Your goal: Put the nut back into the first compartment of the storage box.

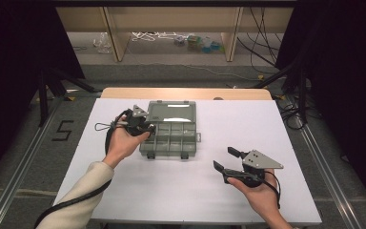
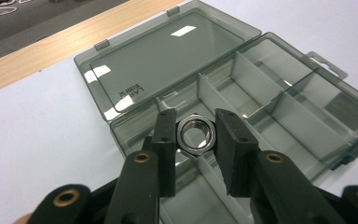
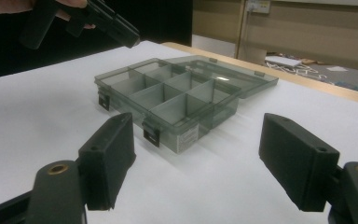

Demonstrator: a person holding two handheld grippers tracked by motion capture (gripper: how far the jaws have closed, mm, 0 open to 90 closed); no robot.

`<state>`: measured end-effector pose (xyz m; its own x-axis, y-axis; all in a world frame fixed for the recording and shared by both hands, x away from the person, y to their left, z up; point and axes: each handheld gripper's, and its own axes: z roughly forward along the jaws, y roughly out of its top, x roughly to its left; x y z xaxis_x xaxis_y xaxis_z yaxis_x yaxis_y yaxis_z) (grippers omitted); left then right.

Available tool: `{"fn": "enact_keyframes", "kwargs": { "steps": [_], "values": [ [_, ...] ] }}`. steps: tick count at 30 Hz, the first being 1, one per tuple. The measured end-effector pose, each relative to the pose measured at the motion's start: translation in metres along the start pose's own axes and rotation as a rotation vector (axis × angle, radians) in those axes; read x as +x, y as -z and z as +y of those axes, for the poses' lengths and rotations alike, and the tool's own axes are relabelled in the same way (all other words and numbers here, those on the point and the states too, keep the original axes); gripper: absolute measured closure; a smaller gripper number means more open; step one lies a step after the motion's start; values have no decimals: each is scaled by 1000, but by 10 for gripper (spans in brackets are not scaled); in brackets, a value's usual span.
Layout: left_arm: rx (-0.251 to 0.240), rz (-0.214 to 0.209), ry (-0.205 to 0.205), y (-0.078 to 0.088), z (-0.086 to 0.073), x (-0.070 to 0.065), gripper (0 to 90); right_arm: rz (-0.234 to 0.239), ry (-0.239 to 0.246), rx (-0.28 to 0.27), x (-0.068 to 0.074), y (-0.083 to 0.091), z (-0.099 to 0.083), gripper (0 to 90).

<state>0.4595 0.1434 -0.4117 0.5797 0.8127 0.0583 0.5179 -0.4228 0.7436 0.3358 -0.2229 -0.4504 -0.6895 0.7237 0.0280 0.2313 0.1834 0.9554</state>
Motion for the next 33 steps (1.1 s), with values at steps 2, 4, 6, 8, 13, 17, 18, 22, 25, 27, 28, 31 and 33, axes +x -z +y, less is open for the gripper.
{"fn": "enact_keyframes", "kwargs": {
  "steps": [2, 4, 6, 8, 13, 17, 18, 22, 25, 27, 28, 31, 33],
  "values": [
    [5, 3, 3, -3, 0, 1, 703, -8, 23, -15, -1, 0, 0, 274],
    [7, 8, 9, -5, -1, 4, 703, 10, -2, -8, 0, 0, 0, 274],
    [-5, 16, 20, -7, -1, 6, 703, 1, 2, -4, -1, 0, 0, 274],
    [9, 19, 24, -8, -1, 8, 703, -7, 19, -9, -2, 0, 0, 274],
    [16, 24, 29, -12, -1, 12, 703, -6, 2, -2, -1, 0, 0, 274],
    [-2, 37, 34, -16, -2, 14, 703, -6, 2, -2, 0, 0, 0, 274],
    [-5, 38, 41, -17, -2, 15, 703, -5, 3, -2, 0, 0, 0, 274],
    [25, 40, 46, -21, -2, 17, 703, 0, 3, -5, -1, 0, 0, 274],
    [9, 52, 60, -27, -5, 18, 703, -6, 4, -3, -1, 0, 0, 274],
    [18, 53, 59, -30, -6, 19, 703, -7, 19, -10, -2, 0, 0, 274],
    [28, 58, 64, -32, -6, 20, 702, -7, 19, -13, -2, -1, 0, 274],
    [27, 60, 71, -36, -7, 21, 702, -2, 3, -2, -1, 0, 0, 274],
    [31, 58, 72, -39, -8, 22, 702, -4, 6, -4, -1, 1, 0, 274]
  ]
}}
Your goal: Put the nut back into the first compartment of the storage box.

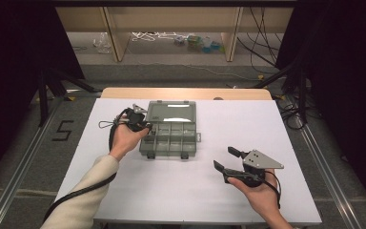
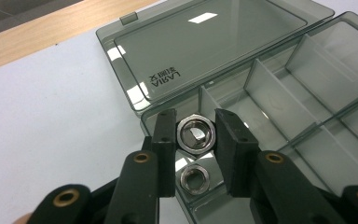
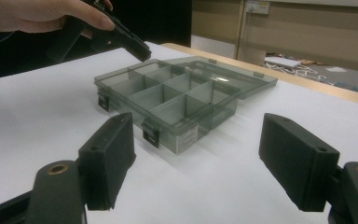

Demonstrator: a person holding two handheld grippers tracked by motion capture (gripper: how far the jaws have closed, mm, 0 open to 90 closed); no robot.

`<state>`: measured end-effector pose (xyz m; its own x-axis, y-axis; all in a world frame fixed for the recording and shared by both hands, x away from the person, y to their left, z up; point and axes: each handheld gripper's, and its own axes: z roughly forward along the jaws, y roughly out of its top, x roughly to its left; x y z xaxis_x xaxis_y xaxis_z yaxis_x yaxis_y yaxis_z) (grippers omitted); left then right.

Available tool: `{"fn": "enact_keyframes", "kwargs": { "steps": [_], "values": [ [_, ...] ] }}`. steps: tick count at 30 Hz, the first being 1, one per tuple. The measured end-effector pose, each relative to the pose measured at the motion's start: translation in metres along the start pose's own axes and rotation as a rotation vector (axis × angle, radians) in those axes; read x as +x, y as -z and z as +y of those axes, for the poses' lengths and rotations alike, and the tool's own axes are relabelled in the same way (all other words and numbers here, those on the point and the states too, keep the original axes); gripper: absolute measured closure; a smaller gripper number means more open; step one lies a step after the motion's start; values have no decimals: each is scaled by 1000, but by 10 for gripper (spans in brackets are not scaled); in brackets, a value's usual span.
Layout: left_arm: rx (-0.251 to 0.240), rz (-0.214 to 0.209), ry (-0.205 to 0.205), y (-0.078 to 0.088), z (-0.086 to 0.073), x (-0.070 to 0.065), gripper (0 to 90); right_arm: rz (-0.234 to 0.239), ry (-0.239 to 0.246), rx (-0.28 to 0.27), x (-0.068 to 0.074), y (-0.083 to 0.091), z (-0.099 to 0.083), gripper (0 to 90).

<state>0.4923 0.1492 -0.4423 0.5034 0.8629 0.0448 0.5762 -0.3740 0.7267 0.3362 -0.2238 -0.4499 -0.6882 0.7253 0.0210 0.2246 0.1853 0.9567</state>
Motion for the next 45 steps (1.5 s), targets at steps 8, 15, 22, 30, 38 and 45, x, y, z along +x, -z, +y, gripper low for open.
{"fn": "enact_keyframes", "kwargs": {
  "steps": [8, 15, 22, 30, 38, 45],
  "values": [
    [6, 5, -3, -8, 2, -2, 702, 3, -3, 4, -1, 1, 0, 274],
    [22, 10, -10, -11, 5, -3, 702, 10, -4, 7, 0, 1, 0, 274],
    [4, 3, 7, -13, 1, -2, 702, 5, -3, 9, -1, 1, 0, 273],
    [8, 8, 2, -16, -1, -1, 701, 10, -6, 9, -1, 0, 0, 273],
    [-4, -13, 10, -14, -3, 1, 623, 4, -8, 7, -2, -1, -1, 273],
    [-75, -1, 8, 11, -3, -1, 470, 1, -16, 8, -3, -2, 0, 273]
  ]
}}
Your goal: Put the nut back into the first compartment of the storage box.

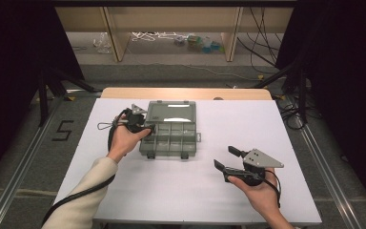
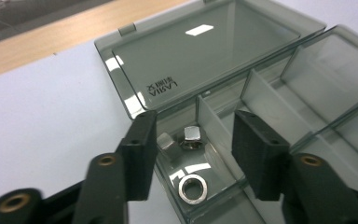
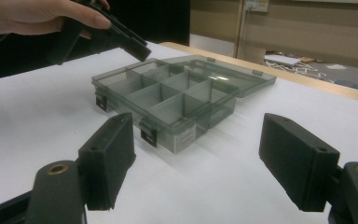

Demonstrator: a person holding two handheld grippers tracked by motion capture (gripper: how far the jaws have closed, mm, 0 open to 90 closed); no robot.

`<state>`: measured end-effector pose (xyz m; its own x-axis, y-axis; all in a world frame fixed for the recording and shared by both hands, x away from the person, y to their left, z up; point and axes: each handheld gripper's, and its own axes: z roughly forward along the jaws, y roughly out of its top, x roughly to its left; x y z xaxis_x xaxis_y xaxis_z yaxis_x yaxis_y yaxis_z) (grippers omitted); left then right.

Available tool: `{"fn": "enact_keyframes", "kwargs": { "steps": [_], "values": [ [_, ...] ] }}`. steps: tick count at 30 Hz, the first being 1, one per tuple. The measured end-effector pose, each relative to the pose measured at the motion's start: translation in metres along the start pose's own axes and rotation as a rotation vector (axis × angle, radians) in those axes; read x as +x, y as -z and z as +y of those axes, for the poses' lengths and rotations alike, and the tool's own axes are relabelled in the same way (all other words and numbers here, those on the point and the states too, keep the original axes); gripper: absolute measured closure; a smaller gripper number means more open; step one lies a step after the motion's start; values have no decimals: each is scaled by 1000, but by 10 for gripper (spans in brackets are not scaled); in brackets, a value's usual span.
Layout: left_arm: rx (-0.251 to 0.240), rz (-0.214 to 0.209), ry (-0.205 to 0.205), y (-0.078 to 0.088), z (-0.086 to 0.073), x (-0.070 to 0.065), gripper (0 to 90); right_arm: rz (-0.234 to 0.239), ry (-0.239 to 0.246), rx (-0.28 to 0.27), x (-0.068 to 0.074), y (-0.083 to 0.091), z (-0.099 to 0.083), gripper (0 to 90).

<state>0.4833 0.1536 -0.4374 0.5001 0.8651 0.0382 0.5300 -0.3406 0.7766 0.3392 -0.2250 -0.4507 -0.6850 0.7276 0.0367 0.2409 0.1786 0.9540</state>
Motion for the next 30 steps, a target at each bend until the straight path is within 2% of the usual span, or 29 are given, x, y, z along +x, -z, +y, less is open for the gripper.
{"fn": "enact_keyframes", "kwargs": {
  "steps": [1, 2, 4, 5, 6, 7, 8, 9, 10, 11, 14, 16, 18, 19, 20, 26, 27, 28, 30],
  "values": [
    [20, -4, -33, 7, 0, 2, 454, 9, -4, -15, 0, -1, 0, 273],
    [-11, -5, 2, 10, -2, 0, 434, 9, -1, -14, -1, -2, 0, 273],
    [-15, -15, 3, 18, -5, -2, 392, 6, -8, -10, -1, -1, 0, 273],
    [5, -17, -23, 22, -7, -1, 355, 8, -7, -19, -1, -2, 0, 273],
    [8, -15, -28, 27, -10, -2, 335, -10, 7, 23, -2, 2, 2, 273],
    [-21, -14, 1, 29, -13, -4, 316, -10, 0, -8, -2, 0, 2, 273],
    [-22, -12, -12, 34, -16, -4, 294, -3, -2, -8, -3, 0, 2, 273],
    [-35, -13, 4, 36, -19, -5, 281, -17, 11, -10, -4, 0, 3, 273],
    [-30, -18, -9, 41, -22, -5, 275, -21, 3, -13, -4, 0, 3, 273],
    [-59, -20, 4, 44, -25, -6, 266, -16, 0, -12, -4, 0, 3, 273],
    [-109, -42, 8, 56, -35, -9, 251, -8, -4, -24, -4, -1, 5, 273],
    [-136, -62, 18, 63, -43, -11, 242, -23, 6, 11, -5, 1, 7, 273],
    [-156, -69, 0, 70, -53, -14, 237, -14, -6, -19, -5, -2, 7, 273],
    [-151, -78, -14, 74, -57, -15, 233, -14, -1, -16, -6, -3, 8, 272],
    [-162, -88, -10, 76, -61, -16, 232, -33, 3, -20, -6, -3, 8, 273],
    [-182, -103, 15, 87, -83, -22, 231, -24, 1, -5, -8, -9, 12, 273],
    [-184, -103, 13, 88, -87, -23, 231, -24, 9, -22, -10, -11, 12, 273],
    [-187, -105, 21, 89, -90, -25, 232, -25, -3, -14, -9, -12, 13, 273],
    [-193, -108, 14, 91, -96, -27, 232, -30, 0, -19, -11, -16, 15, 273]
  ]
}}
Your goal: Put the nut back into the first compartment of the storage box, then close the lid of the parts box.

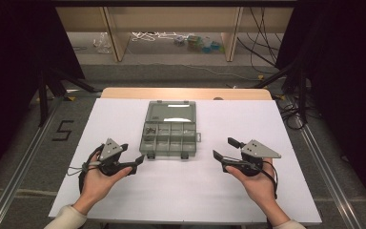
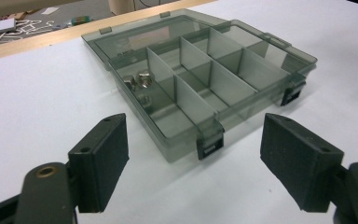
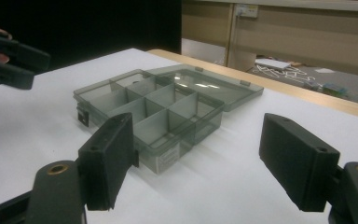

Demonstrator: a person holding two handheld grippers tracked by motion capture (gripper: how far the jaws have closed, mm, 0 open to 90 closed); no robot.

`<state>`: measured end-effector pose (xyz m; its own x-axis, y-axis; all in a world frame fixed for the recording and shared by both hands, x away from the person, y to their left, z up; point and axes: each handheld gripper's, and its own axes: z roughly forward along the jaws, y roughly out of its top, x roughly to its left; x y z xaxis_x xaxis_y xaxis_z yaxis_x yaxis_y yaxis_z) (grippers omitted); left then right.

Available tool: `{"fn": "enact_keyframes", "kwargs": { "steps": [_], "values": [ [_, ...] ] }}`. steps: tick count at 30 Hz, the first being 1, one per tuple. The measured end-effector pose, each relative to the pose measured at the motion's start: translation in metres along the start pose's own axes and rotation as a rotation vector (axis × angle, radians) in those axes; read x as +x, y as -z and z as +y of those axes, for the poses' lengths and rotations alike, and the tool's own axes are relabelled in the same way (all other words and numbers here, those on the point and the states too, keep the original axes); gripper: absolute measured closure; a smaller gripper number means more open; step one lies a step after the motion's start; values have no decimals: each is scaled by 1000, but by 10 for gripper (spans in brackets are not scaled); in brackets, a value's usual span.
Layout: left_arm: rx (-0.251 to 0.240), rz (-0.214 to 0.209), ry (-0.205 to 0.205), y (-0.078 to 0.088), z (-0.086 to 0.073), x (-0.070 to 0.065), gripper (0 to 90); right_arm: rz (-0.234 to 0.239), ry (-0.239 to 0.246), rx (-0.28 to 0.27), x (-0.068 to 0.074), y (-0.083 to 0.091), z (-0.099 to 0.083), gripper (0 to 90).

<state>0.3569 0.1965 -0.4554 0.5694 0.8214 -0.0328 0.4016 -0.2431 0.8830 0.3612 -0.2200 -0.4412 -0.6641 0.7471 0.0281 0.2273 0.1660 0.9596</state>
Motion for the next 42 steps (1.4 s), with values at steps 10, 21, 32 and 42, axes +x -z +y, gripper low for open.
{"fn": "enact_keyframes", "kwargs": {
  "steps": [10, 21, 32, 42],
  "values": [
    [-29, -17, -7, 6, -6, -6, 236, 2, -11, -10, -7, -17, 9, 272],
    [-47, -11, -16, 8, -5, -6, 242, -24, -21, 1, -12, -12, 9, 272],
    [-52, -7, 0, 8, -7, -6, 246, -28, -17, -1, -18, -21, 12, 271],
    [-48, -4, 2, 7, -9, -5, 253, -62, -26, 39, -28, -32, 18, 275]
  ]
}}
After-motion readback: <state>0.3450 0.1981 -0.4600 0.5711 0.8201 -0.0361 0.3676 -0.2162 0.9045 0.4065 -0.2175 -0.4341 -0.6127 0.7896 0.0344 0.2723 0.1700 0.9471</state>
